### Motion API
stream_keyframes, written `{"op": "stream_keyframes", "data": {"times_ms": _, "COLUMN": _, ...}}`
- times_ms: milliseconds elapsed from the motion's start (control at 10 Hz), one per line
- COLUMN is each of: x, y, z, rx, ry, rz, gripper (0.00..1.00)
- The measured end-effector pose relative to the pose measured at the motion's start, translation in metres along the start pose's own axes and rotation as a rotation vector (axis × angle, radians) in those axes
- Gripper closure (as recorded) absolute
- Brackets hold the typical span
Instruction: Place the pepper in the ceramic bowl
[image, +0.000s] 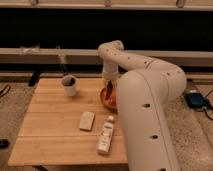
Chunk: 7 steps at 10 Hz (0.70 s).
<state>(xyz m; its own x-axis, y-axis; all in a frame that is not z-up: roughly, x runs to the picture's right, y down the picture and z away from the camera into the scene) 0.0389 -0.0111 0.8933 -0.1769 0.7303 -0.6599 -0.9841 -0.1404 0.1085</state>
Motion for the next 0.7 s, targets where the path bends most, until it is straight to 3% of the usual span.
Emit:
{"op": "stream_keyframes", "data": {"times_ms": 400, "x": -0.012, "y": -0.017, "z": -0.002, "rx": -0.007, "ry": -0.061, "rz": 0.025, "gripper": 0.2}}
{"op": "stream_keyframes", "data": {"times_ms": 700, "x": -0.012, "y": -0.016, "z": -0.002, "rx": -0.006, "ry": -0.063, "rz": 0.024, "gripper": 0.2}}
